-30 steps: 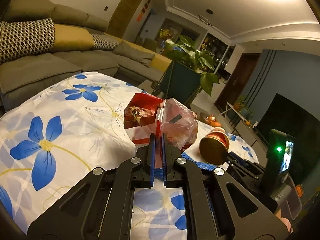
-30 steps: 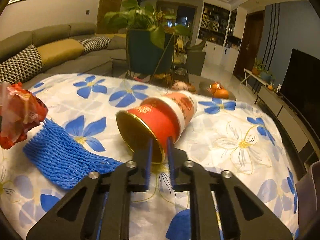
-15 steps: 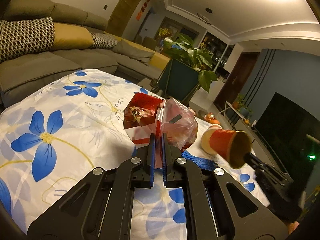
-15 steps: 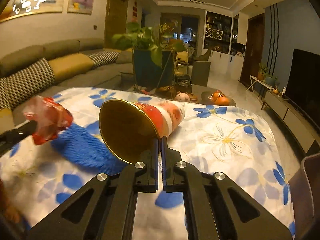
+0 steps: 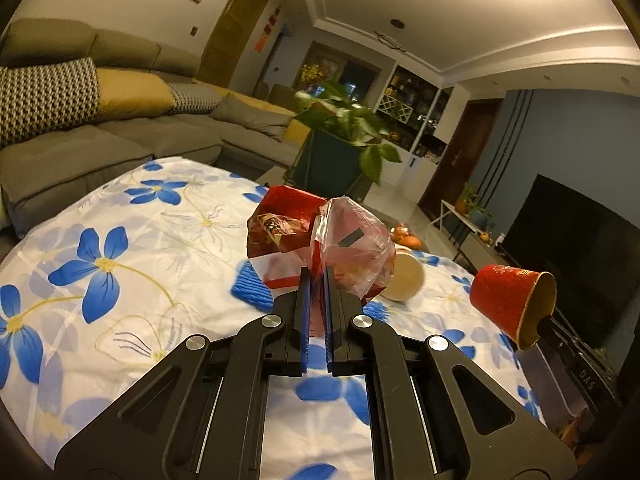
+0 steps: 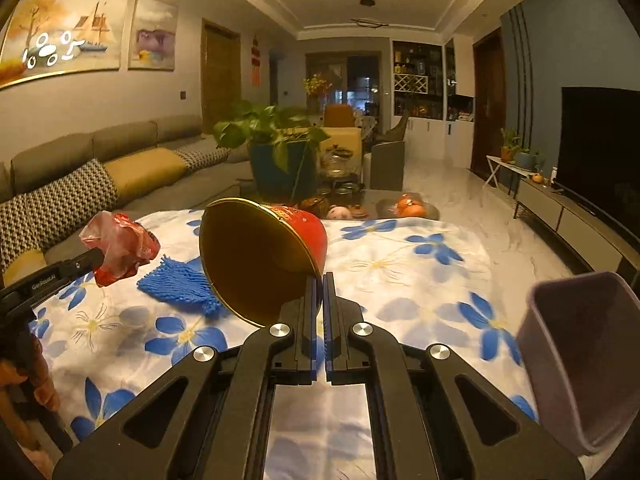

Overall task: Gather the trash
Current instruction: 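Carry the snack bag and red-and-white cup toward the grey bin with both tools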

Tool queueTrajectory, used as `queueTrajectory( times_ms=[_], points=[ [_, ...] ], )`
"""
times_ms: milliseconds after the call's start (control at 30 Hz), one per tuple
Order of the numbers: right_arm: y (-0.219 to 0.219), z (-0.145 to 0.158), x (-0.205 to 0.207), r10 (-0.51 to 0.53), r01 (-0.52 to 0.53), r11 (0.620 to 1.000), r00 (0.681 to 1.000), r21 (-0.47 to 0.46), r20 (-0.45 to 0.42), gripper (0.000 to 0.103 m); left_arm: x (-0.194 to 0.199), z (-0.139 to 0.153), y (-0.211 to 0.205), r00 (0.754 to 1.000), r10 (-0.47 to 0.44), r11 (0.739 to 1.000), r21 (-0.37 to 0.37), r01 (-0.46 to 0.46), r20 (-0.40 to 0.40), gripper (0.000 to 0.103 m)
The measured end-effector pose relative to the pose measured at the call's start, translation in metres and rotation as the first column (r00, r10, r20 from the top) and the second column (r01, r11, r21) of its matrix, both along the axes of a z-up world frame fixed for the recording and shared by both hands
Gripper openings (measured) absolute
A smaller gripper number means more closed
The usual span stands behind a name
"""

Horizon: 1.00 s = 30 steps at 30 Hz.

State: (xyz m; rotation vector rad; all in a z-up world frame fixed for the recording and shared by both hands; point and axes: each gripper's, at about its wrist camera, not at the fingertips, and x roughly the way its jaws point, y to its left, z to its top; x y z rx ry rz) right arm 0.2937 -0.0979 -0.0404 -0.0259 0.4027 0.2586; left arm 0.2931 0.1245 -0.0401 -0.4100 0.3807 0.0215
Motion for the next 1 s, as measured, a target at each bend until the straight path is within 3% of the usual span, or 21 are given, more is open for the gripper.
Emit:
queueTrajectory(
  times_ms=[533, 1000],
  points=[
    [-0.092, 0.027, -0.062, -0.119, 0.114, 0.991, 0.99, 0.067, 0.073, 0.003, -0.033, 0.036, -0.093, 0.99, -0.138, 0.987, 0.083, 0.134, 0.039, 0.005],
    [-0.172, 0.028, -0.095, -0.266, 0.256, 0.962, 0.959, 0.1, 0.103, 0.003, -0.036, 0.05, -0.206, 0.952, -0.305, 0.941, 0.168, 0.295, 0.039, 0.005]
  ],
)
